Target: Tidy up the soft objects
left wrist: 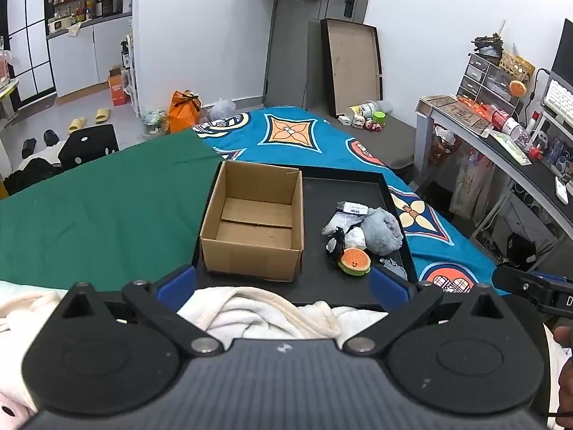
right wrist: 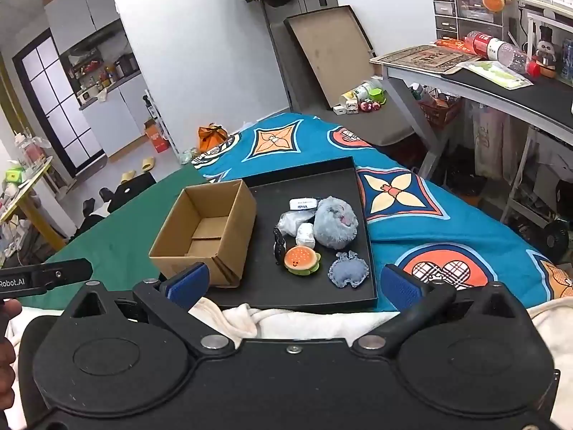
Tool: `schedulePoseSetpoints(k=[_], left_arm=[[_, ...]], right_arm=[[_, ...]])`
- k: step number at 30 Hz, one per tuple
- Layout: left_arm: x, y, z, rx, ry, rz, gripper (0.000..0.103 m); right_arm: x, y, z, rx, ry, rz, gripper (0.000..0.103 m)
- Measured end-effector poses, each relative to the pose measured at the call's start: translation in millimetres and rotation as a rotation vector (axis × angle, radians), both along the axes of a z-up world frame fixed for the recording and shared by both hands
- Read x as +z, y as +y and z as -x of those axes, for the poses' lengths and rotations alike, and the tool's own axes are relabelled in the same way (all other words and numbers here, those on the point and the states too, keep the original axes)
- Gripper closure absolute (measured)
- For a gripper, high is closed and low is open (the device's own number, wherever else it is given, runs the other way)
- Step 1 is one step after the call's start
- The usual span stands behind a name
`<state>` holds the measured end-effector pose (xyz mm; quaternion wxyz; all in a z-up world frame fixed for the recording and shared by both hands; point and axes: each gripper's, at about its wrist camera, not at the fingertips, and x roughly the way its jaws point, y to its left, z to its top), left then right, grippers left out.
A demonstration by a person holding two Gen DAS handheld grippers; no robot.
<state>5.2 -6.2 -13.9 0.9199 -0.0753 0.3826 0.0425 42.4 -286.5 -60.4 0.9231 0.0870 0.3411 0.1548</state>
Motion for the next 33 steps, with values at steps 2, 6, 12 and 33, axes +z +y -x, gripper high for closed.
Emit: schedulePoseSetpoints(k=[2, 6, 12, 33], left_arm=[[-1.4, 0.5, 0.4, -0.002, -0.002, -0.002, 0.001], [-0.1, 0.0, -0.2, -0.005, -0.003, 0.000, 0.001], [-0.6, -0.5, 0.5, -0.007, -0.005, -0.001, 0.001], [-6.6, -8.1, 7.2, -0.041, -0.001, -0.034, 0.001]], right_arm=[[0.1, 0.8, -0.4, -0.001, 0.002, 0.006, 0.000], [0.7, 0.4, 0.4, 0.005, 0.004, 0.006, 0.000], [4.1, 2.3, 2.4, 0.016, 0.001, 0.018, 0.000], [5.3, 4.1, 2.8, 0.015, 0.022, 0.031, 0.000]])
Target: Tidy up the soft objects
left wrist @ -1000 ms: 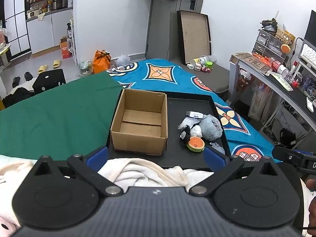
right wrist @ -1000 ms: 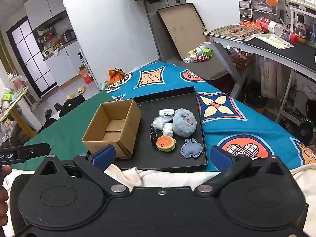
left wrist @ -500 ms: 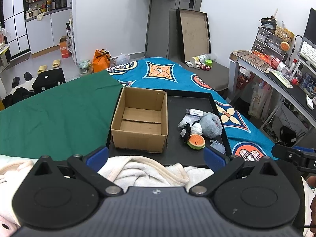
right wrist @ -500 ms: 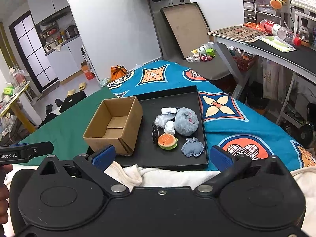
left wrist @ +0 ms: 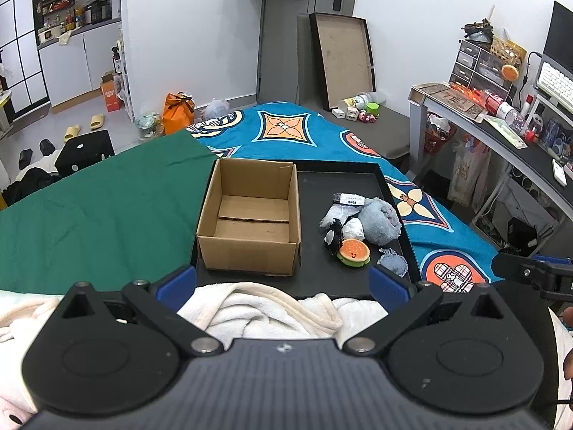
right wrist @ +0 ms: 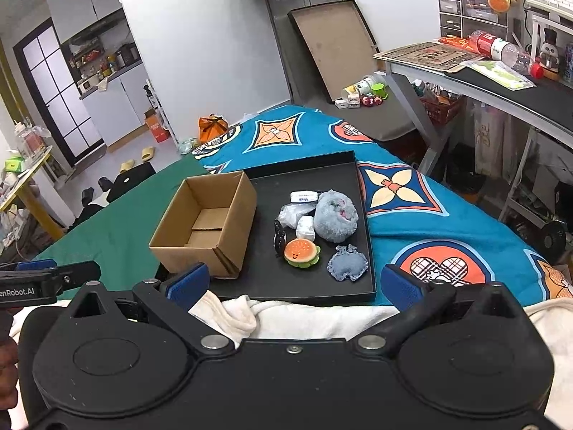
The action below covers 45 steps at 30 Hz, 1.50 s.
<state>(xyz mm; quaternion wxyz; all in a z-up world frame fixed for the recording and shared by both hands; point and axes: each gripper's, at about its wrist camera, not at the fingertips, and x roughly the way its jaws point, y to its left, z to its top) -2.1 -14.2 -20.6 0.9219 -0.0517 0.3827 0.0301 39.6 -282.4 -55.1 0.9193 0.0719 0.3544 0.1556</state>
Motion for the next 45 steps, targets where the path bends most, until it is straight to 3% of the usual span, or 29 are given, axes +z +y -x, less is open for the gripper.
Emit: schedulePoseSetpoints(k=[34, 45], left_arm=[[8.9, -1.1, -3.3, -0.014, 0.007, -0.001, 0.001], [5.6, 11.9, -21.7, 0.016, 0.000, -0.004, 0.001]], right_arm=[[-3.8, 0.0, -5.0, 0.016, 0.016, -0.003, 0.000], [-13.0, 3.2, -16.8, 0.035, 0.029, -0.021, 0.000]])
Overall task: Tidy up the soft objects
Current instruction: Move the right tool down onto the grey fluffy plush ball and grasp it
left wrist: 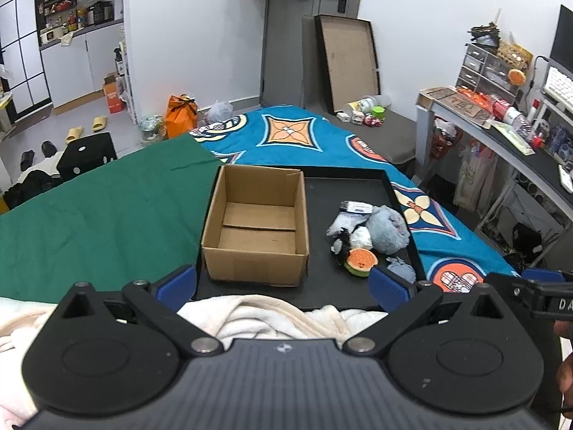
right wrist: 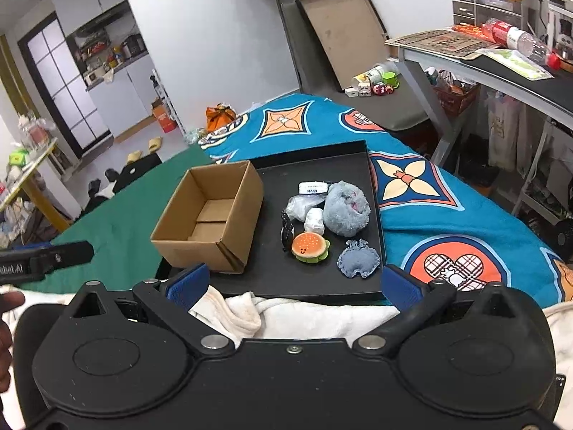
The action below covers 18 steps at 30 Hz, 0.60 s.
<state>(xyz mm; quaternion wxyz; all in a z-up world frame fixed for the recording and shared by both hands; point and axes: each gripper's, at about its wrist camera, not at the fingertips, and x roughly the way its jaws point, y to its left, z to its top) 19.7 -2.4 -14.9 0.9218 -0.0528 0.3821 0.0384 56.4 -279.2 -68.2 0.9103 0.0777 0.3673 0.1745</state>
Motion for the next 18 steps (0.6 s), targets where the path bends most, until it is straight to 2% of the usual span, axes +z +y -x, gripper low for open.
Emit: schedulePoseSetpoints(k=[18], left_arm=[[-24.6, 22.6, -39.6, 0.062, 0.044, -0.005, 0.001]], right_arm=[[-18.4, -1.0, -33.3, 0.001, -0.010, -0.027, 0.000]])
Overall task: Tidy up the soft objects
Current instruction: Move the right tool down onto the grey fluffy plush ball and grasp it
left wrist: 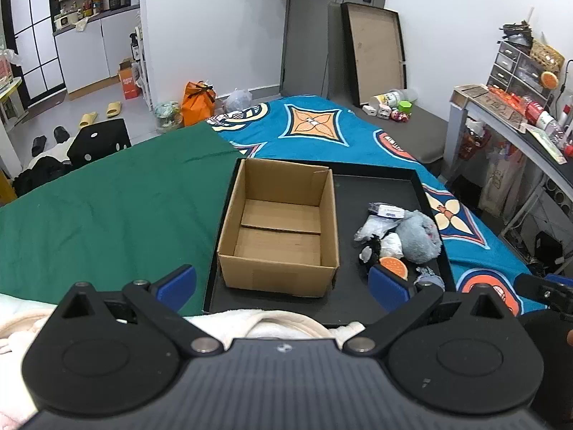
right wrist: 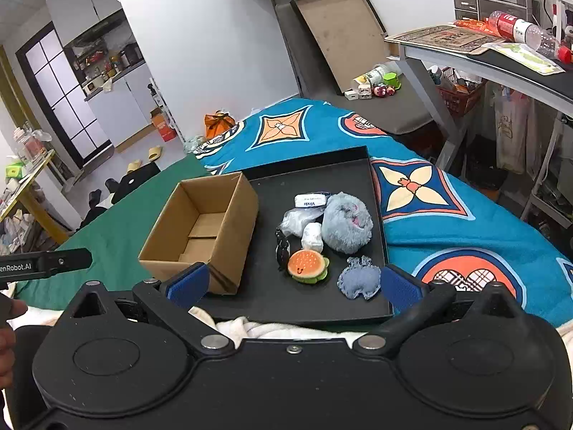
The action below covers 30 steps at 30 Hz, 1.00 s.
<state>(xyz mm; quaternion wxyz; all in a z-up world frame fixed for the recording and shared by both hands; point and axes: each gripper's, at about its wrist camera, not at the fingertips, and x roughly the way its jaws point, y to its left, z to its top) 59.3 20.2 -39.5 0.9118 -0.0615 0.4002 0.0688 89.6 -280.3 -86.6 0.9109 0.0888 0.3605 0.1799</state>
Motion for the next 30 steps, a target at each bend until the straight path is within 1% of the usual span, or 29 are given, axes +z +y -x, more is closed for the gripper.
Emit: schedulePoseSetpoints(k=[12, 15, 18, 22, 30], left_arm=[[-20.3, 14.3, -27.0, 0.046, 0.029, 0.009, 0.002], [-26.1, 20.8, -32.6, 0.061, 0.032, 0.015, 0.003], [-30.8, 26.3, -38.8, 0.067, 0.041, 0.005, 0.003], [-38.2, 37.6, -47.4, 0.085, 0.053, 0.017, 0.004], [-58.5, 54.4, -65.8, 0.112, 0.089, 0.025, 0.011]], right_arm=[[-16.1, -4.2, -27.1, -0.008, 0.008, -0.020, 0.001], [-21.4, -7.2, -34.2, -0.023, 0.016, -0.031, 0.002], [-26.4, -10.2, -40.8, -0.039, 0.017, -0.035, 0.003], [-32.4, -13.1, -48.9, -0.047, 0.030, -0.047, 0.007], [-47.5, -9.3, -71.1, -0.045, 0.056, -0.048, 0.009]])
